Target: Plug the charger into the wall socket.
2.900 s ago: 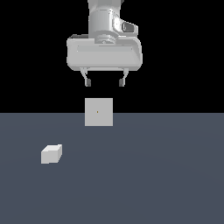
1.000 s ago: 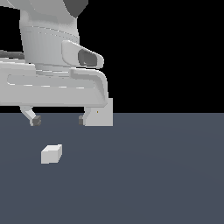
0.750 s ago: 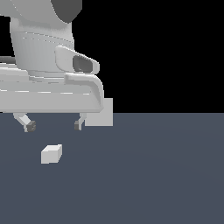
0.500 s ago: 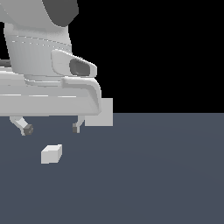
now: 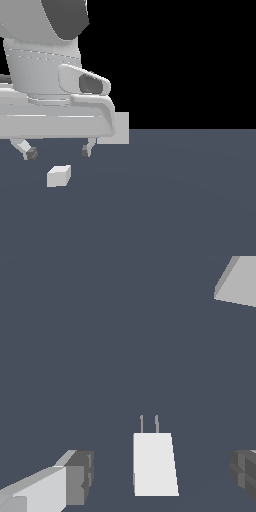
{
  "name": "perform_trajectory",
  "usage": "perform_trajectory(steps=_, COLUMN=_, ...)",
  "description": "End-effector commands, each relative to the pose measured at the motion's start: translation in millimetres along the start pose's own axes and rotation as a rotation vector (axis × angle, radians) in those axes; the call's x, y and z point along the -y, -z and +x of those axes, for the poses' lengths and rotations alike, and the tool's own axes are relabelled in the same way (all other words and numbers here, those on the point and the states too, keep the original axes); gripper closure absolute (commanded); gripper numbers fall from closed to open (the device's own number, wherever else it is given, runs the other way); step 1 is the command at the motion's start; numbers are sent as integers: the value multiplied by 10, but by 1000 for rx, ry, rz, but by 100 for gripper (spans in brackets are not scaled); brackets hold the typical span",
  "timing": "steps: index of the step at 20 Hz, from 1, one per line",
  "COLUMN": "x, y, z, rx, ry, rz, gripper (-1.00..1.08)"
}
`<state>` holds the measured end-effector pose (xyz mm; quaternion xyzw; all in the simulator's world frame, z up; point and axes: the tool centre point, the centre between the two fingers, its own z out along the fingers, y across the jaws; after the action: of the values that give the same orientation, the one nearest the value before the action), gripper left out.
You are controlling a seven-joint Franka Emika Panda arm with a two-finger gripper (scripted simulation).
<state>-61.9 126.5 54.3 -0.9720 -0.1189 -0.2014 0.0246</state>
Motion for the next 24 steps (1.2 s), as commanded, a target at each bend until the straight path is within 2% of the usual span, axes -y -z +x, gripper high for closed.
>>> perform_trajectory(steps=1, x=1, y=-74, z=-38, rx=0, ry=0, rz=0, gripper=-92)
perform_trajectory(steps=13, x=2, y=-389, z=-172, rx=-1, ry=0, rz=0, gripper=-92)
perform_trajectory(steps=14, x=2, y=-389, z=-172, rx=-1, ry=0, rz=0, gripper=108)
perform_trajectory(steps=24, x=9, y=-384, z=-172, rx=-1, ry=1, rz=1, gripper=108)
